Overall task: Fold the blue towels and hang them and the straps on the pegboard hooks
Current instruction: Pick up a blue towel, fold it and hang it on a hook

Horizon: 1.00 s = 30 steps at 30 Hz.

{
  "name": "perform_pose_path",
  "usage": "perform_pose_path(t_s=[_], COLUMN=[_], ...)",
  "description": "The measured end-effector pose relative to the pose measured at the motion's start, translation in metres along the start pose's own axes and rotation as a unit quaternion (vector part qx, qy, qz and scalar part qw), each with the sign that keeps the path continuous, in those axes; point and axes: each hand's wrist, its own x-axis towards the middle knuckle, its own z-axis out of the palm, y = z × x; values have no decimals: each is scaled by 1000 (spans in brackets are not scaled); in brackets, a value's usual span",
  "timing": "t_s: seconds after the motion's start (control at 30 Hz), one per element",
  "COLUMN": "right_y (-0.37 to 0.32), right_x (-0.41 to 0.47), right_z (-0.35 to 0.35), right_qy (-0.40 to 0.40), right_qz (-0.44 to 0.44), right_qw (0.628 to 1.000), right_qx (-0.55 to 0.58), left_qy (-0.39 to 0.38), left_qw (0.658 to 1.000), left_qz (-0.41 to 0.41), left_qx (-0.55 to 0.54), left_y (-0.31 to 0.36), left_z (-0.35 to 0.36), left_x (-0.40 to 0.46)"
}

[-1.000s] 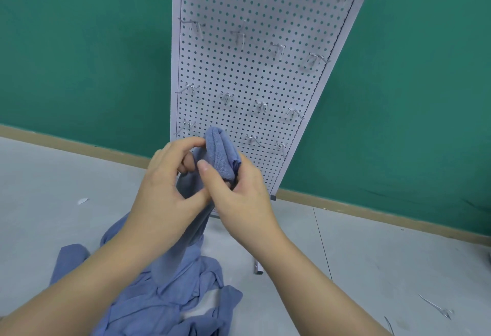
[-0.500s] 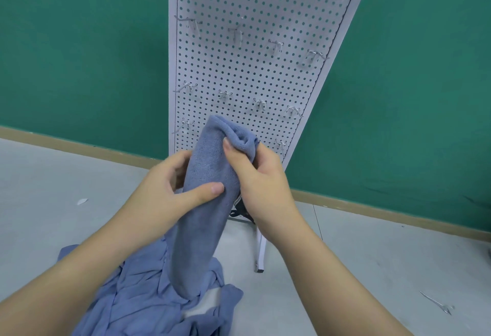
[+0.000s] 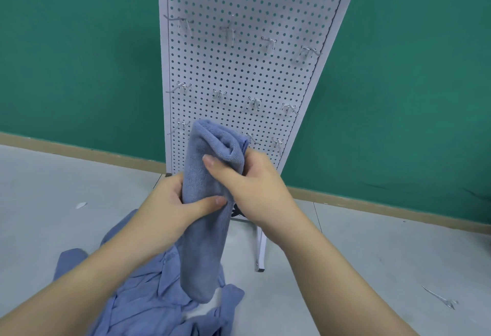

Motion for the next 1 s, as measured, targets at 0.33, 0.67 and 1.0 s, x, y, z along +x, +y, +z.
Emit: perform_pose_path(t_s=[0.33, 0.67, 1.0], right_y=[-17, -29, -22], right_x=[10, 5, 11], right_z=[-31, -75, -37], right_qy=[175, 331, 224], right_qz=[6, 13, 55], right_qw=[956, 869, 911], right_qx=[236, 367, 342], left_qy=[-84, -169, -204], left_qw=[994, 981, 969], left_qz=[-59, -72, -70], left_qx=[46, 56, 124], left_y=[-8, -14, -13], left_z=[31, 26, 4], left_x=[-17, -5, 16])
